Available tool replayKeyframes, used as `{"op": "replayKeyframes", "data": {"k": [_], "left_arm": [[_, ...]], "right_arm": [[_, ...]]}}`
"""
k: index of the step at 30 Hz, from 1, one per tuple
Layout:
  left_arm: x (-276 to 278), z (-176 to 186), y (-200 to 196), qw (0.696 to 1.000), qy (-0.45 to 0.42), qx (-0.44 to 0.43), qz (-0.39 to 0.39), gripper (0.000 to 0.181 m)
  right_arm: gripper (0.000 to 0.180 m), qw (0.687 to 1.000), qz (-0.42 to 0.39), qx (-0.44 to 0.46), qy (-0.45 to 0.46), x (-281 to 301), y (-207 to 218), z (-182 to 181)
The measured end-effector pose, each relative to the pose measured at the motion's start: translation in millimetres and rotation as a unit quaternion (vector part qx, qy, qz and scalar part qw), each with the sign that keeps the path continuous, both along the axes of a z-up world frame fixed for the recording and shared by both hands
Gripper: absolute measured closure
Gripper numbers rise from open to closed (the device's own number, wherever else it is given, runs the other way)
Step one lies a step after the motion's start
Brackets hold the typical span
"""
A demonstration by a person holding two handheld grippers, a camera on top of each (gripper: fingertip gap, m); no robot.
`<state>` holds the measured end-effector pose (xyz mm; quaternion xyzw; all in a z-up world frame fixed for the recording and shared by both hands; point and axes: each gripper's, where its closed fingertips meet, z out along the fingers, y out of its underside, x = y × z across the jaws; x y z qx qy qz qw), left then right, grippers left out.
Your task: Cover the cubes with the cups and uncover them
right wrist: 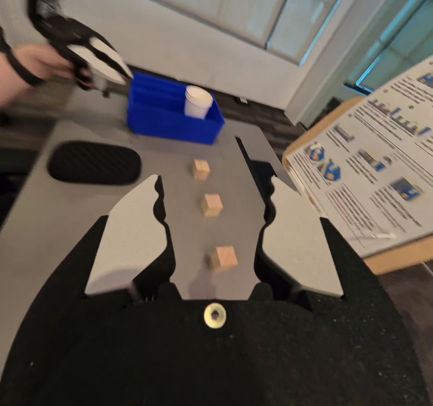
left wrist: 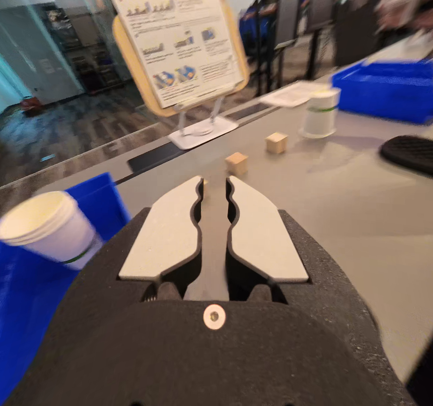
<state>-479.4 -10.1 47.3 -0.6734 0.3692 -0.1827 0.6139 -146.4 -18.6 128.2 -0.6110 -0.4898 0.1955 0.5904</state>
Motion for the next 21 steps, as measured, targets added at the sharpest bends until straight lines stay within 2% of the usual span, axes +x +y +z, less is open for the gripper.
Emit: {"op": "replayKeyframes", "data": {"k": [2,4,6,8,13,17,21], "left_arm": [[-27.6,0.9,39.9,0.992,0.093,0.029,0.074,0.164],[-54.6,-1.5,76.6,0.971,0.191,0.051,0.137,0.165],[-74.0,-9.7,106.9,0.943,0.28,0.057,0.172,0.169],[-86.9,-21.6,133.0,0.923,0.333,0.039,0.188,0.17],[-99.5,-42.2,179.5,0.924,0.333,-0.026,0.185,0.171],[-106.2,-61.5,196.0,0.918,0.352,-0.075,0.168,0.171],[-110.6,-65.3,206.2,0.916,0.353,-0.086,0.167,0.17]], "right_arm": [[0.101,0.999,0.035,0.009,0.028,-9.8,-11.1,-2.4],[0.103,0.999,0.03,0.01,0.008,-10.7,-7.5,-9.7],[0.102,1.0,0.015,-0.013,-0.008,-7.6,-3.8,-21.4],[0.102,1.0,0.01,-0.013,-0.024,-3.8,-2.9,-30.3],[0.102,0.999,0.008,-0.025,-0.021,1.7,-2.2,-36.0],[0.102,0.999,0.02,-0.033,-0.018,3.0,-6.2,-38.8],[0.103,0.999,0.023,-0.035,-0.022,6.4,-6.8,-41.6]]}}
